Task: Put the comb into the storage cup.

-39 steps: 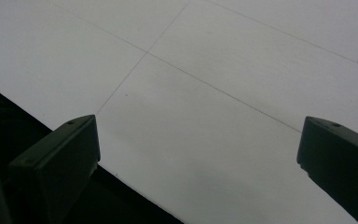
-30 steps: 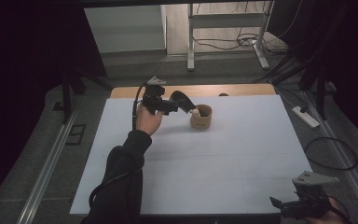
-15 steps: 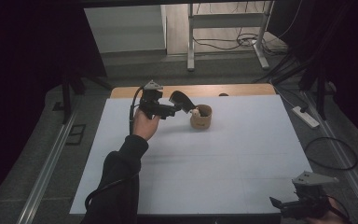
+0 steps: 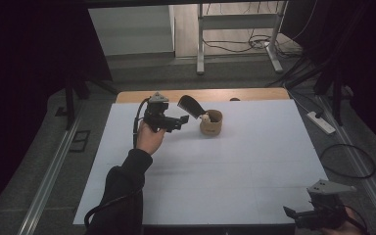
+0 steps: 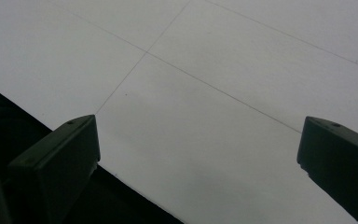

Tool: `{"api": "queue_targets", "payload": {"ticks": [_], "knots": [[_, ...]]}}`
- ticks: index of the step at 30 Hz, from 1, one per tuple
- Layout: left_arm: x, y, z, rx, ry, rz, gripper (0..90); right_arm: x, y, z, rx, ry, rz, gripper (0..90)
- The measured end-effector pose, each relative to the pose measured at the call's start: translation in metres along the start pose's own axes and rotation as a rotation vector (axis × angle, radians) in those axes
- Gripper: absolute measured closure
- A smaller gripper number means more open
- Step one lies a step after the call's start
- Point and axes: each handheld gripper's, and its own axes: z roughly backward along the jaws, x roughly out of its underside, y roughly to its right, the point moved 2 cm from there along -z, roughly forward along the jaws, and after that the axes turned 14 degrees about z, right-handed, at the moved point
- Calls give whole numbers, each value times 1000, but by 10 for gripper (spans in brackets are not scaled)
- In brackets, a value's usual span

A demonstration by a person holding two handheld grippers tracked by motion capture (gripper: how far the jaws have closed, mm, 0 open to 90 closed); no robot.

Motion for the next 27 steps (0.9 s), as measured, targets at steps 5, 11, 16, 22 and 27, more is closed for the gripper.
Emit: {"api": "queue_targets", "payload": {"ticks": [5,11,16,22,27], "knots": [[8,0,1,-4,-2,-5,0,0,0,0,0,0,3,0],[16,-3,1,-15,-13,-8,0,0,0,0,2,-2,1,0],[20,-4,2,-14,-14,6,0,0,0,0,4,0,0,0],[22,-4,6,-10,-10,13,0,0,0,1,5,3,2,0],[27,-2,10,-14,-11,17,0,0,-1,1,2,7,5,0]]}}
